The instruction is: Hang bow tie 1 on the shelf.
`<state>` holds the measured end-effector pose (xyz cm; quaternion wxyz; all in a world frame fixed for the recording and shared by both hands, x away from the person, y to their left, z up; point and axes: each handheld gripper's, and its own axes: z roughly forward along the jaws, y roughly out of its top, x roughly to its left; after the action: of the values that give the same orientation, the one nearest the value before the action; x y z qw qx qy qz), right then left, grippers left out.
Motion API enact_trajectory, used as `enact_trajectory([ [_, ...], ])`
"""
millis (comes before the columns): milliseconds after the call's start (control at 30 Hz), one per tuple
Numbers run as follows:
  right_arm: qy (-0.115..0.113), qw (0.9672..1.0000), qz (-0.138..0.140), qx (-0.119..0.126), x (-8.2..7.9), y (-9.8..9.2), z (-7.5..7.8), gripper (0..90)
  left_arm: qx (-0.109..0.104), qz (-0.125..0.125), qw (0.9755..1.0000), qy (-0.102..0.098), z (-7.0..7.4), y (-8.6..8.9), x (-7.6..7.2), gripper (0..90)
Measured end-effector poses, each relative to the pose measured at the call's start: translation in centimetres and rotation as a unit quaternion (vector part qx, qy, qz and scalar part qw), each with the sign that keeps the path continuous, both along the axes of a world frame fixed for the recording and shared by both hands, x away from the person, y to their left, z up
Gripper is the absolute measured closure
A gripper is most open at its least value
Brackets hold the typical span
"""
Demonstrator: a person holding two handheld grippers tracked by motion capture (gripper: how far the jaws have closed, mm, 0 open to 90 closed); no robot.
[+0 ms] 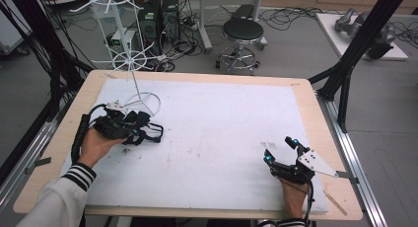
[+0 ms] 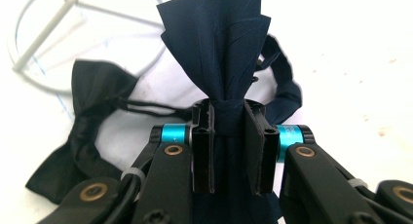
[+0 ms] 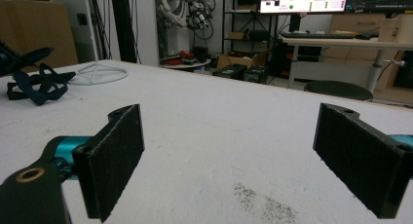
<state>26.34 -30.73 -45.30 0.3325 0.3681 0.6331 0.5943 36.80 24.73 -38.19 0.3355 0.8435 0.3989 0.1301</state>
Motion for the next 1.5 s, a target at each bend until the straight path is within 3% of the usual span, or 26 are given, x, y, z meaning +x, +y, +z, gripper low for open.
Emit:
enact_trajectory([
  [267,0.002,1.0000,0.000,0.001,0.0,0.0,0.0,10.7,-0.010,-0.006,0.9997,-0.023,0.5,0.1,-0.3,75.4],
  [567,0.000,1.0000,0.000,0.000,0.0,0.0,0.0,10.7,-0.041,-0.017,0.9972,-0.060,1.4,0.3,-0.8,75.4],
  [1000,0.001,1.0000,0.000,0.001,0.0,0.0,0.0,10.7,-0.059,-0.018,0.9946,-0.084,2.4,0.2,-1.0,75.4],
  [1500,0.003,1.0000,0.000,0.000,0.0,0.0,0.0,10.7,-0.078,-0.014,0.9899,-0.117,4.9,0.1,-1.3,75.4],
])
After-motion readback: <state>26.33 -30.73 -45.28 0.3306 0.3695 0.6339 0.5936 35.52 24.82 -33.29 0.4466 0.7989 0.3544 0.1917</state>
